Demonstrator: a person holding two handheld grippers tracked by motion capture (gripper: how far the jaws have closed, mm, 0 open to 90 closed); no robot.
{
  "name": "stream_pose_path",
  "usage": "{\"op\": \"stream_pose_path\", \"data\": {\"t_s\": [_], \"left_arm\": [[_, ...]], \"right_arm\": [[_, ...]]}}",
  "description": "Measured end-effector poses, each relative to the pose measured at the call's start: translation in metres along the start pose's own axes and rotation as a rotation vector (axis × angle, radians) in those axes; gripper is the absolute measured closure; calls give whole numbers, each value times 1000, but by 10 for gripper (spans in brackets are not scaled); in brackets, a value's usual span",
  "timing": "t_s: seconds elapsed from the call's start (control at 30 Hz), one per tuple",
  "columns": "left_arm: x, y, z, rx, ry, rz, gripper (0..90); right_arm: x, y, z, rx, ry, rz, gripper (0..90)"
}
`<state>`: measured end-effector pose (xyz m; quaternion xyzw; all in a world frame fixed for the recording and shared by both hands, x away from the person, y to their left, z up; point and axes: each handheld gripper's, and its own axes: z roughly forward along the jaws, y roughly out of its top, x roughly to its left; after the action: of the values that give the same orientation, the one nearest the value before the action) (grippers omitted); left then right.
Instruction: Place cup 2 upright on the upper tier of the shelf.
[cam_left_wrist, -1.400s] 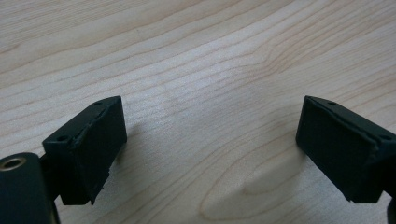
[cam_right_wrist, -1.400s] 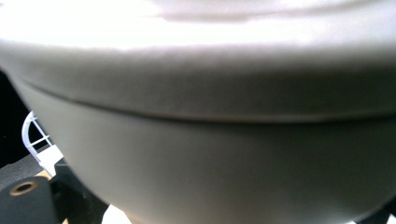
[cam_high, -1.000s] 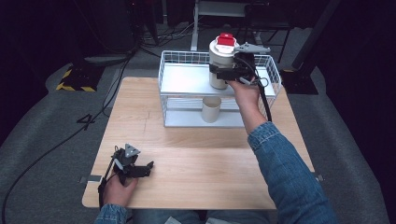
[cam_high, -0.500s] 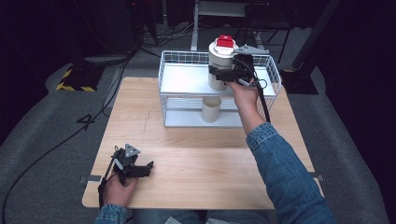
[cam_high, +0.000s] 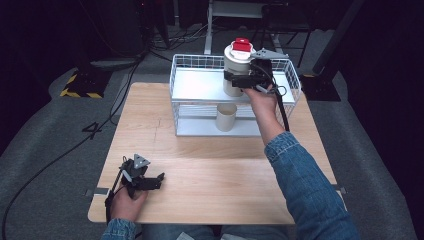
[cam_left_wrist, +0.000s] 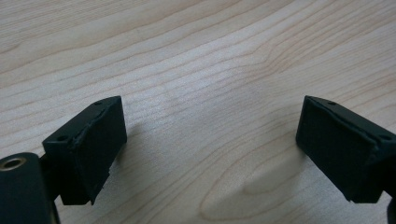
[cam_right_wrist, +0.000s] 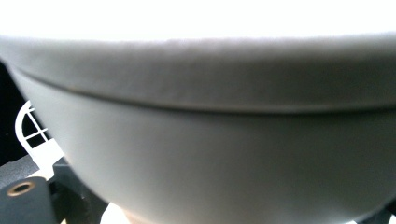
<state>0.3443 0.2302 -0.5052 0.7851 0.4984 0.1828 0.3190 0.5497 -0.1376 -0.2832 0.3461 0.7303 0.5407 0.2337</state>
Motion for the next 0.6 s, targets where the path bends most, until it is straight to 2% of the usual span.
{"op": "stream_pose_path", "data": {"t_s": [0.17, 0.37, 0.47, 0.6], "left_arm": [[0, 0, 0, 0, 0, 0, 92], [0, 0, 0, 0, 0, 0, 92], [0, 0, 0, 0, 0, 0, 92], [0, 0, 0, 0, 0, 0, 92]], "right_arm": [[0, 1, 2, 0, 1, 5, 74], [2, 1, 2, 6, -14, -9, 0], [1, 1, -1, -6, -20, 4, 0], [2, 2, -6, -11, -34, -8, 0]]}}
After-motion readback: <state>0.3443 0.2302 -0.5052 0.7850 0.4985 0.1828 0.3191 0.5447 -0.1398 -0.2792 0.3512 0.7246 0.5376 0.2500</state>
